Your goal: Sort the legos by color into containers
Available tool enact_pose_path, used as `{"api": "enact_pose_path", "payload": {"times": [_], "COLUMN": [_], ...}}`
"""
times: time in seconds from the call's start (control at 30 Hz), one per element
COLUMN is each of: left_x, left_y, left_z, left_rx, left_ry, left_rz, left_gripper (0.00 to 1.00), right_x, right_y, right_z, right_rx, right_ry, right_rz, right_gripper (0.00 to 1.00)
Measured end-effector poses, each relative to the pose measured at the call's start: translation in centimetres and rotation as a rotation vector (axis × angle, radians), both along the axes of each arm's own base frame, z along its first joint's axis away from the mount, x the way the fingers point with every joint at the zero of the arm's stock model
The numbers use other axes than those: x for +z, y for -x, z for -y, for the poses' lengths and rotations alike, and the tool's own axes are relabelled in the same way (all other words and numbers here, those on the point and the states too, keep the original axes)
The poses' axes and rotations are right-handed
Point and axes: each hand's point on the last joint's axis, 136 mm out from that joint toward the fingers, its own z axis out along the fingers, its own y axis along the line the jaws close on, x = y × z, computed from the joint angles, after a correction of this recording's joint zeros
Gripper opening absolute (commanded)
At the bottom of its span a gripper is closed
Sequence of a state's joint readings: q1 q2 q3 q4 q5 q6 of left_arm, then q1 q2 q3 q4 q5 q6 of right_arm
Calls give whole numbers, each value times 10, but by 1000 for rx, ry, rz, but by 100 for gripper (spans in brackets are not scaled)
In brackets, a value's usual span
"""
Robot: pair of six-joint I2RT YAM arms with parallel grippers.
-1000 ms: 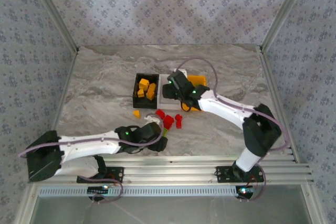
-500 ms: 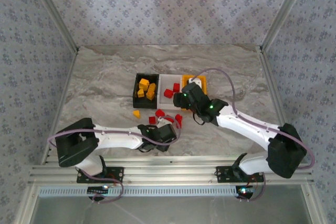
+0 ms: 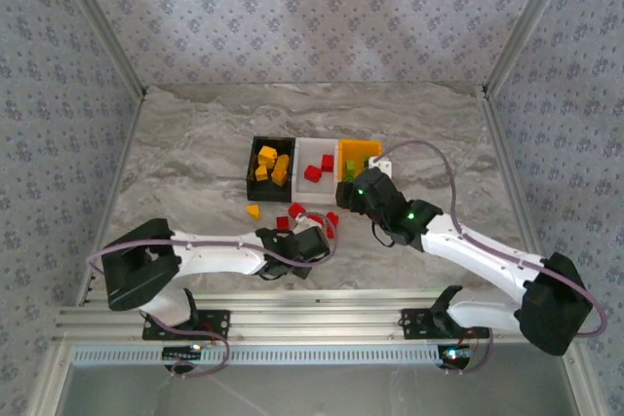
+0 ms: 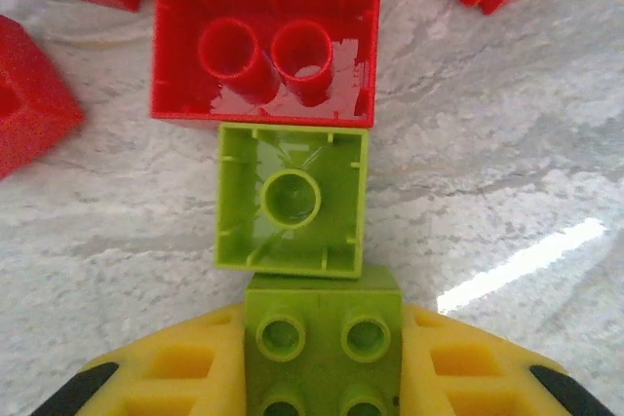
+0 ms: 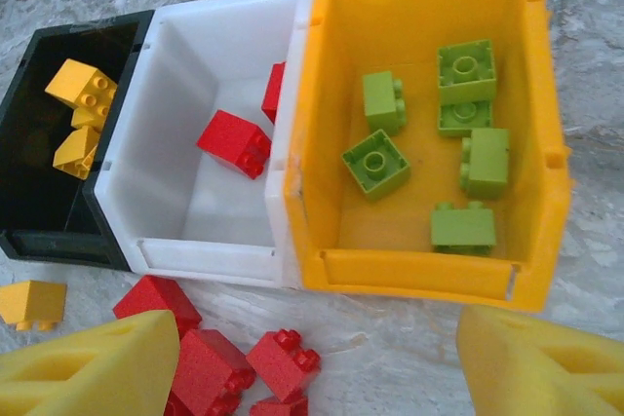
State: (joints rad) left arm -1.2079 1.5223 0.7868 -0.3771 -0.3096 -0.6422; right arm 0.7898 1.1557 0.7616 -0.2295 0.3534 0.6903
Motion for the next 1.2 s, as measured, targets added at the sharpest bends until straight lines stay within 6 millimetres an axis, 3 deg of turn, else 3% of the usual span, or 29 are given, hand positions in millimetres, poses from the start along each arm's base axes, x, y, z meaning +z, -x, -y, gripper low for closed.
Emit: {"api": "enact_pose_path", "payload": {"times": [0.17,0.33,0.43,0.53,0.7,0.87,1.07,1.2], "left_x": [52,119,141,145,121,103,133,159], "left_y": [-8,-63,-100,-139,-179,-194,-203,-197], "left_z": [19,57,79,110,140,153,166,156], "left_rx": [-10,36,54,52,51,42,32,32], "left_ry": [117,309,369,391,359,317,366,421], "left_rz": [52,111,128,131,102,64,80,99], "left_gripper": [29,29,27,27,30,55,82,99], "right_x": [-12,-24,-28,-32,-36,-37,-47,-51], "right_y": [19,32,36,39,43,44,46,48], "right_z": [24,39,44,47,48,47,41,31], "right_rx": [-40,-73,-85,-92,-93,-91,-71,-43], "right_ry": [-21,-35,-37,-29,-17,-10,23,43], "right_rz": [-3,-18,-30,-44,-55,-57,-85,-101], "right_gripper": [77,77,77,77,77,78,78,79]}}
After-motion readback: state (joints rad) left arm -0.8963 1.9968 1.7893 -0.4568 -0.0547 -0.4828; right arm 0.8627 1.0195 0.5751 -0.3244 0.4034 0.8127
